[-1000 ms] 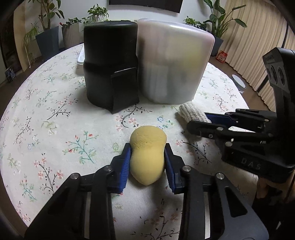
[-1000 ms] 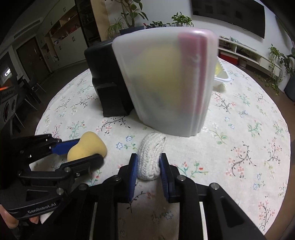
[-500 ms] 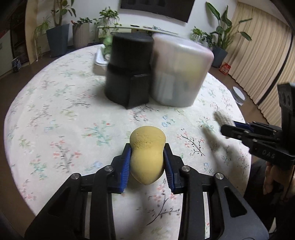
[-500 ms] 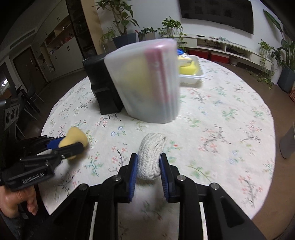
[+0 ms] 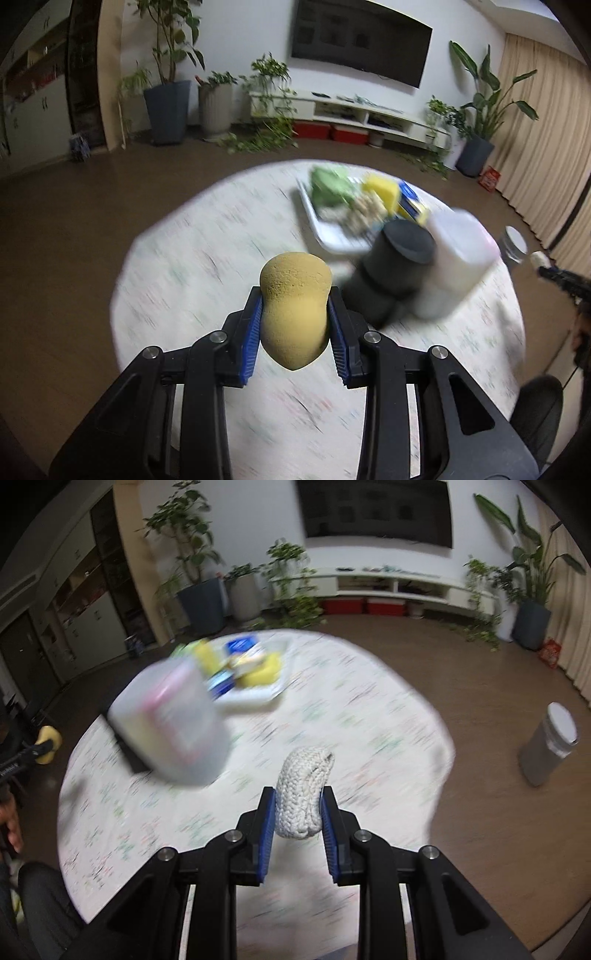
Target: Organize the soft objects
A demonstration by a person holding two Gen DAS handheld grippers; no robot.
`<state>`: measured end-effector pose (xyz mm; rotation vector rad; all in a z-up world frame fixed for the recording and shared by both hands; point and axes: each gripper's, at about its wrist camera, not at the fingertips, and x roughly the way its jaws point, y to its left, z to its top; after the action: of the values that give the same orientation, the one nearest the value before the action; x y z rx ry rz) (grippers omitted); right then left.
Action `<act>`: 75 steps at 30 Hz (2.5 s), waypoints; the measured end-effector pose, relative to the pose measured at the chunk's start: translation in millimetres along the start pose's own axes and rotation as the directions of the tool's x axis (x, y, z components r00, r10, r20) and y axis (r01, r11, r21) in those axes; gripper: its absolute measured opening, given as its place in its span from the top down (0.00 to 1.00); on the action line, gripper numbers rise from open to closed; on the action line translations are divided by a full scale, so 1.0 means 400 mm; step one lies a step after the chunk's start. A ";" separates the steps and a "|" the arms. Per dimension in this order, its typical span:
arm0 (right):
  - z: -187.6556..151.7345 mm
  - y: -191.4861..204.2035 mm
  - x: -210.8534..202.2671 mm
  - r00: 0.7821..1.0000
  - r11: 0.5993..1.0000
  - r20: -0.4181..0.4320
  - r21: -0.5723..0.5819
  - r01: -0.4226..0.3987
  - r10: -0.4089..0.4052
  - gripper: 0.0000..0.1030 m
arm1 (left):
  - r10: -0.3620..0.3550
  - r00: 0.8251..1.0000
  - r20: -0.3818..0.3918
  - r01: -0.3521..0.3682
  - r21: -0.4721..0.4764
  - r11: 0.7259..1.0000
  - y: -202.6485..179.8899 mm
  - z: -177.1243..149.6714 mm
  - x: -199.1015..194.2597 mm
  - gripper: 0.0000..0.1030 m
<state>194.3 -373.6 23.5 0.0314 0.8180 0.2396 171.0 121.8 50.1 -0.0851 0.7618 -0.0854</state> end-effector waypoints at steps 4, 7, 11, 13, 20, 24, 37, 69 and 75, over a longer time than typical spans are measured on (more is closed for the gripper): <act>0.118 -0.077 -0.008 0.998 0.998 0.026 -0.008 0.057 -0.057 0.75 | 0.041 0.999 0.021 -0.042 0.045 0.998 0.017 0.124 0.018 0.70; 0.216 -0.108 0.004 0.996 0.996 0.037 -0.026 0.082 -0.081 0.75 | 0.057 0.998 0.024 -0.059 0.095 0.994 0.006 0.213 0.047 0.70; 0.354 -0.101 0.041 0.995 0.993 0.044 -0.074 0.094 -0.091 0.75 | 0.038 0.999 0.009 -0.039 0.140 0.989 -0.019 0.319 0.109 0.70; 0.421 -0.084 0.064 0.995 0.990 0.046 -0.105 0.097 -0.093 0.75 | 0.022 1.000 -0.011 -0.019 0.166 0.986 -0.044 0.363 0.154 0.70; 0.590 0.100 0.211 0.999 0.968 -0.027 -0.248 -0.039 0.034 0.75 | -0.058 0.990 -0.126 0.088 0.247 0.965 -0.149 0.421 0.344 0.70; 0.581 0.233 0.322 0.988 0.923 -0.121 -0.360 -0.136 0.099 0.75 | -0.073 0.978 -0.195 0.126 0.275 0.953 -0.189 0.400 0.457 0.70; 0.435 0.392 0.544 0.924 0.797 -0.361 -0.517 -0.312 0.127 0.75 | -0.099 0.957 -0.272 0.185 0.311 0.932 -0.230 0.327 0.609 0.70; 0.468 0.355 0.456 0.949 0.846 -0.240 -0.443 -0.295 0.205 0.20 | -0.100 0.980 -0.174 0.146 0.279 0.949 -0.221 0.325 0.541 0.00; 0.492 0.301 0.399 0.961 0.888 -0.155 -0.370 -0.273 0.231 0.00 | -0.064 0.995 -0.081 0.082 0.246 0.966 -0.191 0.340 0.465 0.00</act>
<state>418.0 -208.1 58.0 -0.2531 0.8604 0.6533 395.6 31.9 29.1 0.1296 0.8154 -0.2548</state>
